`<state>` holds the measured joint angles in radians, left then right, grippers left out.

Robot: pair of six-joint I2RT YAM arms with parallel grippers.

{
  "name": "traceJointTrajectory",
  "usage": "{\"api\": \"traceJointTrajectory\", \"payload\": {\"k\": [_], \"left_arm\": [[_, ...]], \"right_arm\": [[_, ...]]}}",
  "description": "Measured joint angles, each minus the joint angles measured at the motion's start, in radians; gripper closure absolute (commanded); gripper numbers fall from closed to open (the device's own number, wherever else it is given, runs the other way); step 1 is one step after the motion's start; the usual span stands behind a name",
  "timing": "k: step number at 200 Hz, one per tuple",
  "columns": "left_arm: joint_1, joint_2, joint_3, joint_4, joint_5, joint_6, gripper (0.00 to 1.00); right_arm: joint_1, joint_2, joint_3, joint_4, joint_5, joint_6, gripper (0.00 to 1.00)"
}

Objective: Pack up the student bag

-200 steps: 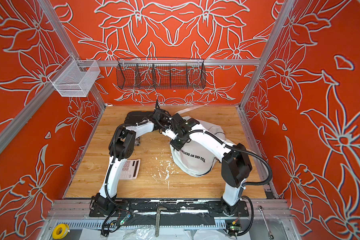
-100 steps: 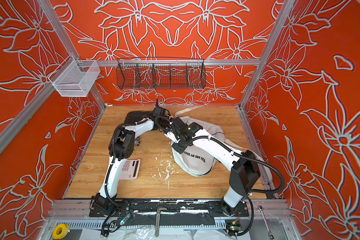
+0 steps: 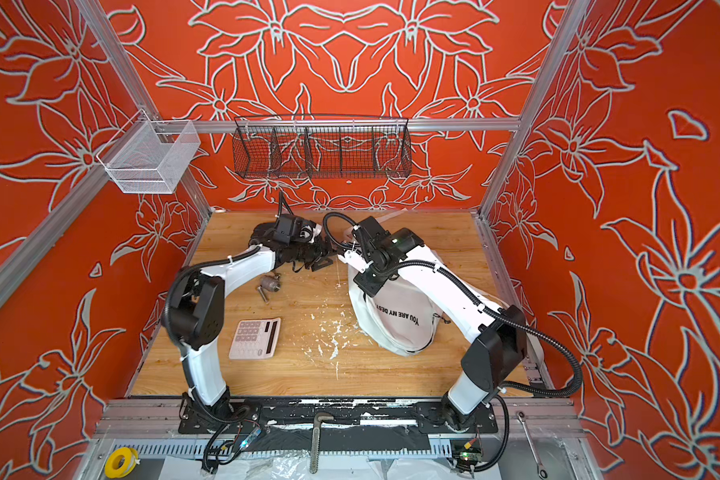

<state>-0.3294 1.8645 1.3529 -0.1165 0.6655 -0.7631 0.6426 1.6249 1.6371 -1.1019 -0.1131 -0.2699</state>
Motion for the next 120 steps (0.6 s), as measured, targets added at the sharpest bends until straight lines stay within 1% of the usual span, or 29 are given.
{"api": "traceJointTrajectory", "payload": {"k": [17,34,44,73,93,120], "left_arm": [[-0.021,-0.09,-0.076,0.019,-0.014,-0.001,0.1],[-0.045,-0.123,-0.1,0.023,-0.017,-0.001,0.14],[-0.064,-0.122,-0.1,0.024,-0.018,-0.005,0.18],[-0.122,-0.099,-0.097,0.025,-0.021,-0.011,0.35],[-0.143,-0.061,-0.083,0.03,-0.012,-0.024,0.46],[-0.152,-0.005,-0.038,0.036,0.001,-0.048,0.55]], "right_arm": [[0.0,0.008,0.023,-0.007,0.0,-0.016,1.0],[-0.002,0.011,0.029,-0.016,-0.001,-0.029,1.0],[-0.002,0.013,0.035,-0.021,-0.004,-0.034,1.0],[-0.002,0.015,0.05,-0.027,-0.009,-0.041,1.0],[-0.002,0.015,0.054,-0.032,-0.012,-0.042,1.0],[-0.002,0.014,0.054,-0.04,-0.012,-0.041,1.0]]}}
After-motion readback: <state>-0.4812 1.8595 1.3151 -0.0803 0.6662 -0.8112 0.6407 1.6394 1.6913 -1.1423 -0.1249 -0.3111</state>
